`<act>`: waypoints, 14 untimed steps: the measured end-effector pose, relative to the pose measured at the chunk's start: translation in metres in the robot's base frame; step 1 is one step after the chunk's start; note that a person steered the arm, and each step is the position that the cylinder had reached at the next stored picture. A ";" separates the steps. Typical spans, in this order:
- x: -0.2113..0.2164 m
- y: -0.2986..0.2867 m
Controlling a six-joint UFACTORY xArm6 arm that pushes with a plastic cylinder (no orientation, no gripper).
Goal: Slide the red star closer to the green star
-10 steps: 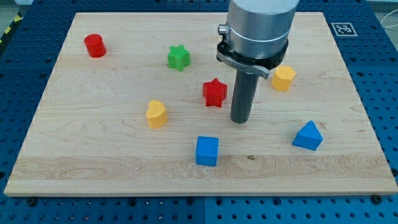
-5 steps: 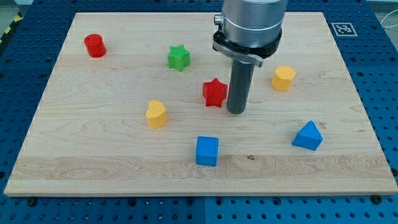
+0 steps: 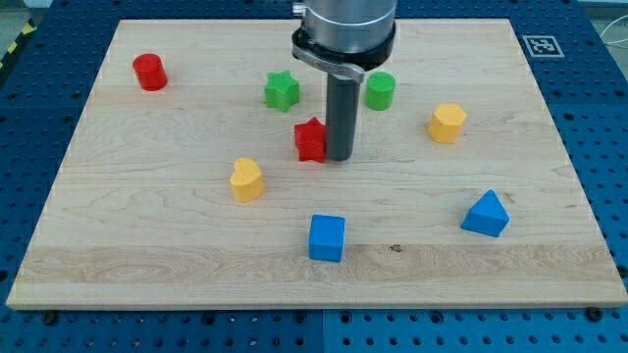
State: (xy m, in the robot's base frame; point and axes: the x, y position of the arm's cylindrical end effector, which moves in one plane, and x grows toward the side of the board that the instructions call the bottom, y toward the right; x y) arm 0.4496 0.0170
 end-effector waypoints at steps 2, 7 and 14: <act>0.000 -0.020; -0.029 -0.081; -0.044 -0.096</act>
State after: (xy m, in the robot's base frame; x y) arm 0.4053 -0.0793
